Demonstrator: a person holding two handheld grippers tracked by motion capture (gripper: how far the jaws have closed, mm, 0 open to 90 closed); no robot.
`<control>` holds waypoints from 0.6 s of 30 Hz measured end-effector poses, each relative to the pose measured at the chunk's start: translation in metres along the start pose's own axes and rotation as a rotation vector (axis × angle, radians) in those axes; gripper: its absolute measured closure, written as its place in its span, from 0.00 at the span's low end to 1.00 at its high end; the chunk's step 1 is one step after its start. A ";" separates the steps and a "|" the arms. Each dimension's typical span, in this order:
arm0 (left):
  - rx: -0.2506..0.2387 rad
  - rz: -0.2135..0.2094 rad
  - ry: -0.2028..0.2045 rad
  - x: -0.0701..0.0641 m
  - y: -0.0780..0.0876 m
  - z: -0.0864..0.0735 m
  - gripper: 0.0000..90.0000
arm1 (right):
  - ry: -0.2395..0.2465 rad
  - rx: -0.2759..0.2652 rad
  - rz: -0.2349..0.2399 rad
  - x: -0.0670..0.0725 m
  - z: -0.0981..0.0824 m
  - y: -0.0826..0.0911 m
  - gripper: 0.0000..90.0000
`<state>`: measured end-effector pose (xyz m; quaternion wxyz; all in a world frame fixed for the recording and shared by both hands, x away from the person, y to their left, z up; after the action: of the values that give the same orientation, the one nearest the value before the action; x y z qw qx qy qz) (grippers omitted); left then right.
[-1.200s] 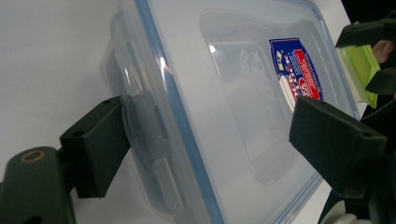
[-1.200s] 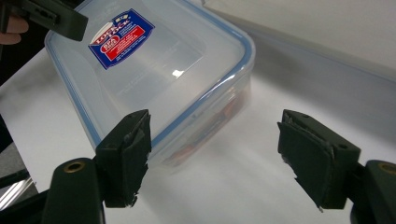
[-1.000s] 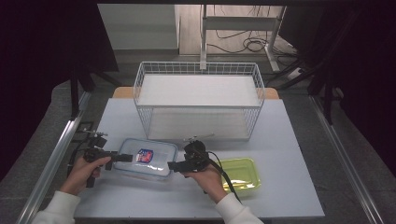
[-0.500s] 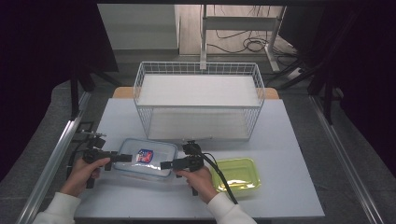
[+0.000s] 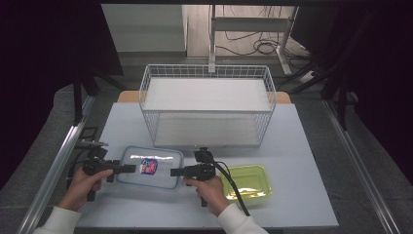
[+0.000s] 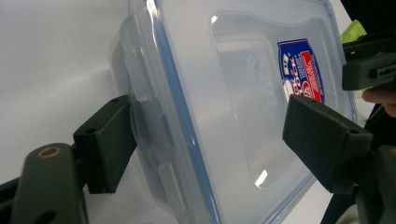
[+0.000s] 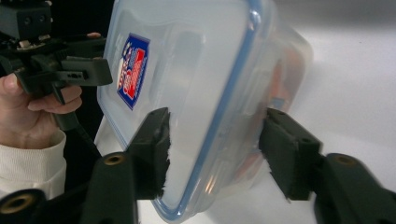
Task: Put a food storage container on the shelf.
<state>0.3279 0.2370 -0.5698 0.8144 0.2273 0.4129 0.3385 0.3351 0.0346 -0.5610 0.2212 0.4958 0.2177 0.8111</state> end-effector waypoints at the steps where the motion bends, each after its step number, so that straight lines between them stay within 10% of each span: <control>1: -0.006 0.004 -0.003 -0.001 0.001 -0.001 0.23 | 0.000 -0.004 0.000 0.001 -0.001 0.001 0.53; 18: -0.078 0.035 -0.062 -0.015 0.015 -0.001 0.32 | -0.027 -0.046 0.034 0.005 -0.009 0.011 0.59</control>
<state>0.3158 0.2359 -0.5531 0.8290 0.2129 0.3702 0.3612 0.3238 0.0274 -0.5552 0.2214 0.5050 0.1875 0.8129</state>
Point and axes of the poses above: each handheld gripper's, and its own axes: y roughly backward along the jaws, z roughly out of its top, x roughly to its left, the point moved 10 cm from there along -y, roughly forward along the jaws, and after that the axes turned 3 degrees about z, right-handed, at the moved point
